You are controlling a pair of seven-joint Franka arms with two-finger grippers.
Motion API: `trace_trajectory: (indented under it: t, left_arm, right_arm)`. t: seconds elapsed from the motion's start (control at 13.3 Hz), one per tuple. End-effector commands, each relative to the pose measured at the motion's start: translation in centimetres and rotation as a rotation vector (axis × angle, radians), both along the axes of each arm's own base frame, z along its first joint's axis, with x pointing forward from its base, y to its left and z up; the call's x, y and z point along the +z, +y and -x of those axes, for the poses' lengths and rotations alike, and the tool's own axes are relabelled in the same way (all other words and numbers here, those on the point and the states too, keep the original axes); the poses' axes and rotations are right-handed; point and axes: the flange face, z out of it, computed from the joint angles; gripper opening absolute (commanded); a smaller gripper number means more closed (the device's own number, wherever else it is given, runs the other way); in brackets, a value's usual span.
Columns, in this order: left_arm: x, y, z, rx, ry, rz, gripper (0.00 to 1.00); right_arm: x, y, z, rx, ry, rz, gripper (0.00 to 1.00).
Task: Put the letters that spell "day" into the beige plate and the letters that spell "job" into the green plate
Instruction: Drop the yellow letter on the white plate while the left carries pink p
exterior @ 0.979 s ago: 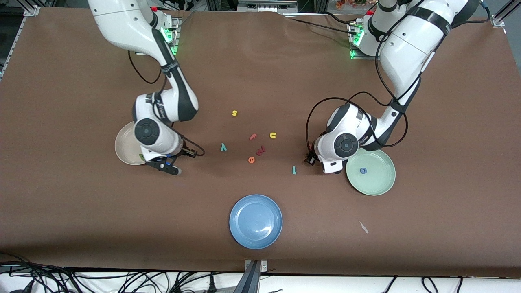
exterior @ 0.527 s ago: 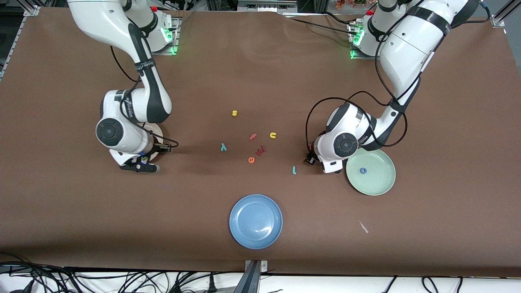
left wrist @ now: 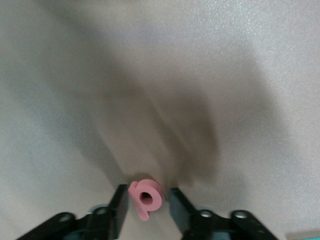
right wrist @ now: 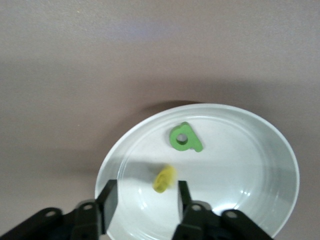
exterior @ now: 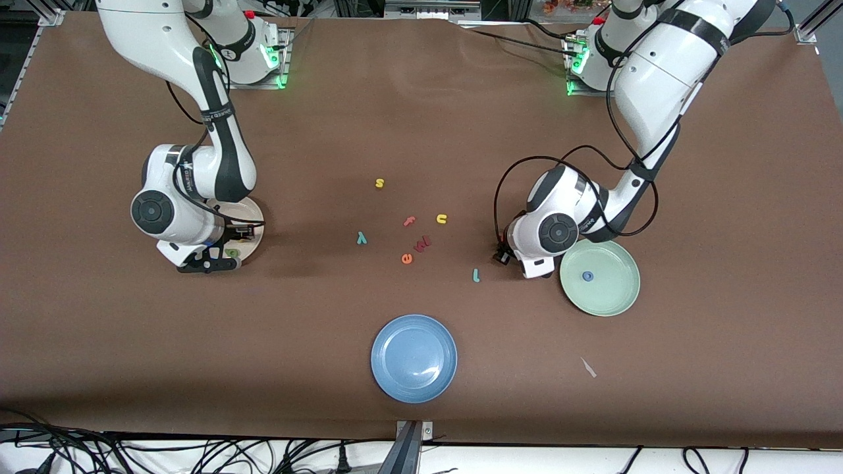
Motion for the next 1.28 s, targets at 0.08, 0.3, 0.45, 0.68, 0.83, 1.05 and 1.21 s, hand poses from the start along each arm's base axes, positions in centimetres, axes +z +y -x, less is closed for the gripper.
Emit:
trace_trajectory:
  t: [0.08,0.3,0.45,0.68,0.83,1.05,1.21]
  left_arm:
    - [0.2,0.0,1.1,0.005,0.011,-0.020,0.09]
    - [0.6,0.1,0.8,0.008,0.004,-0.018,0.06]
    - [1.7,0.0,0.3,0.005,-0.009,-0.016,0.06]
    - [4.3,1.4,-0.4,-0.054,0.005,-0.043,0.06]
    - [5.9,2.3,-1.5,-0.091,0.017,-0.057,0.06]
    - [8.9,4.2,-3.8,-0.178,0.009,-0.076,0.06]
    - [9.8,7.3,-5.5,-0.235,-0.007,-0.040,0.07]
  right_arm:
    - [1.8,3.9,-0.1,-0.069,0.005,-0.031,1.00]
    - [1.6,8.3,0.6,-0.046,0.004,-0.058,1.00]
    - [1.7,10.4,0.9,-0.088,0.000,-0.072,1.00]
    - [1.3,14.6,1.9,-0.123,-0.025,-0.084,1.00]
    - [0.8,17.4,2.6,-0.138,-0.066,-0.084,1.00]
    - [0.1,20.9,2.9,-0.156,-0.091,-0.076,1.00]
    - [-0.3,23.6,3.1,-0.161,-0.103,-0.072,1.00]
